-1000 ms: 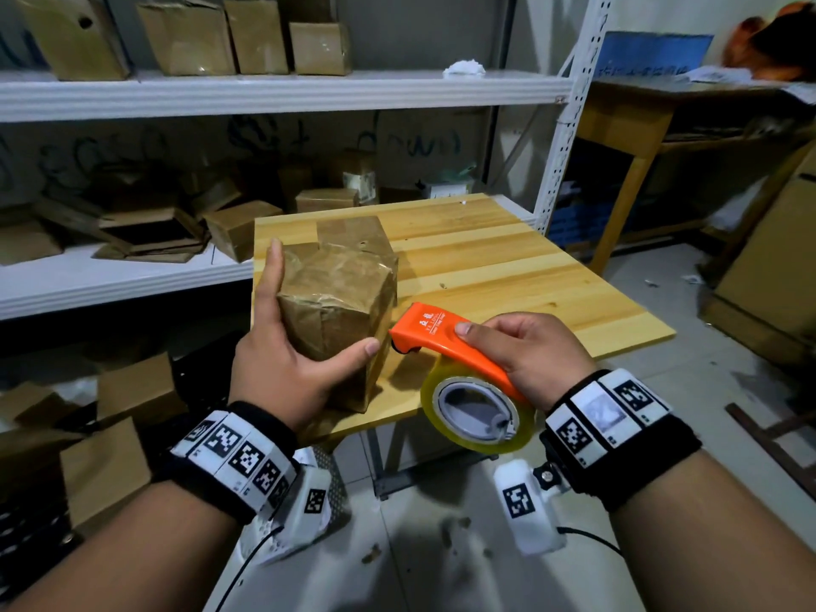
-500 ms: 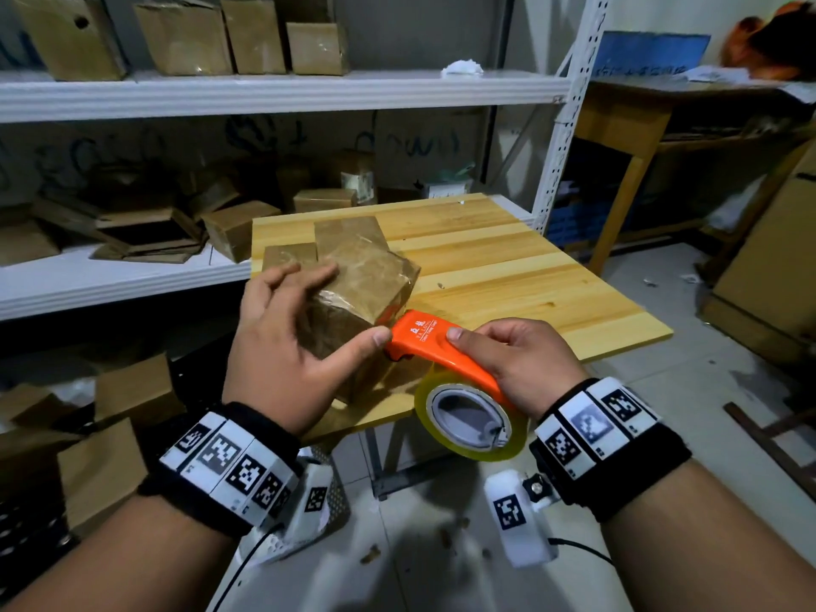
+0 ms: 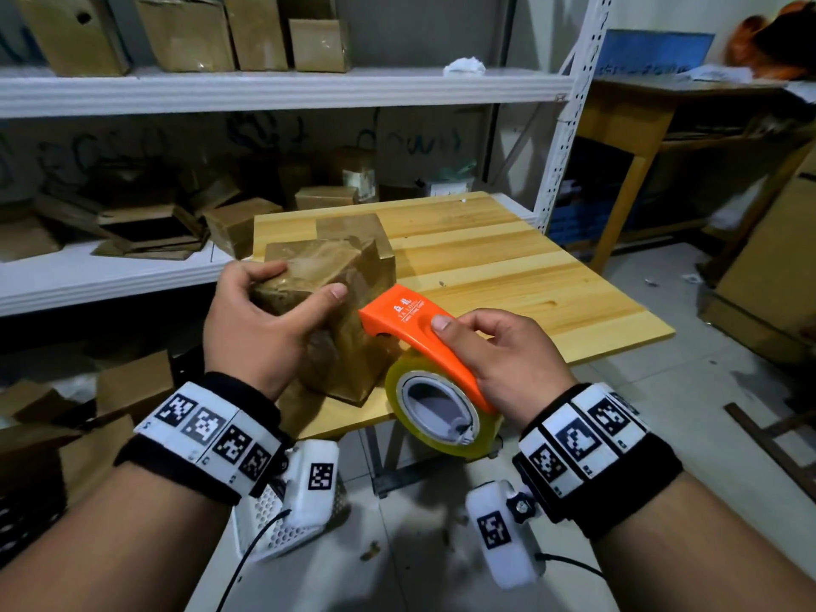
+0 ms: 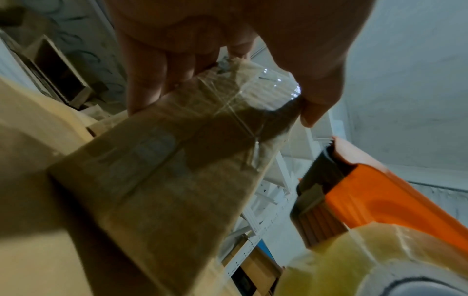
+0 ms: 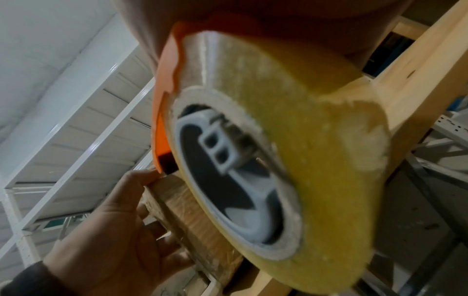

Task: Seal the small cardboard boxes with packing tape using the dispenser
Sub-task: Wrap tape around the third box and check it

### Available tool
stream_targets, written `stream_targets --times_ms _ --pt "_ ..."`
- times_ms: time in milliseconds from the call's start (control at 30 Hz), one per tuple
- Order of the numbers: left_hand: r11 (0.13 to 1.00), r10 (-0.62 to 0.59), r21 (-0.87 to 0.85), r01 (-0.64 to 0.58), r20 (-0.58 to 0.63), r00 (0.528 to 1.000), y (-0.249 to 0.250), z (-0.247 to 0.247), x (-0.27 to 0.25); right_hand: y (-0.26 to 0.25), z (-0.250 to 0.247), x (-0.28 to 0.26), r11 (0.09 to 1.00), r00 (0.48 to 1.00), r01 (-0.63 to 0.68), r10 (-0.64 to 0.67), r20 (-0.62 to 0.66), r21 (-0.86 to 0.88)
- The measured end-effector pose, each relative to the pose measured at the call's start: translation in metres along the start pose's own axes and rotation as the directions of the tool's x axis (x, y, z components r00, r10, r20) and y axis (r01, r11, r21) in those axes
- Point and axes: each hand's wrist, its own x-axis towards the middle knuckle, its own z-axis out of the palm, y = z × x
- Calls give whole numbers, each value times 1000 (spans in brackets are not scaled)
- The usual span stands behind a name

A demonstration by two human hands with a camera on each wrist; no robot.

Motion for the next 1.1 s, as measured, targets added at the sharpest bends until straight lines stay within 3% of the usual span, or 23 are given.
stream_targets --times_ms 100,200,300,700,933,1100 --pt "977 -166 -137 164 -2 986 -1 -6 10 -2 -1 -3 1000 1000 4 -4 19 2" --pt "885 -364 -293 361 46 930 -4 -15 18 0 -2 -6 998 999 6 -4 34 -66" --pt "801 -461 -368 473 125 879 -9 -19 19 3 -5 -7 994 999 -9 14 42 -113" --pt "635 -563 -474 610 257 786 -8 -10 11 5 -7 -6 991 997 -51 58 55 -125" --pt "634 -544 -492 596 263 797 -6 -8 7 2 -15 -6 994 998 -45 50 47 -99" --pt "625 -556 -430 651 339 759 -9 -5 4 7 -20 -4 985 996 -73 79 28 -159"
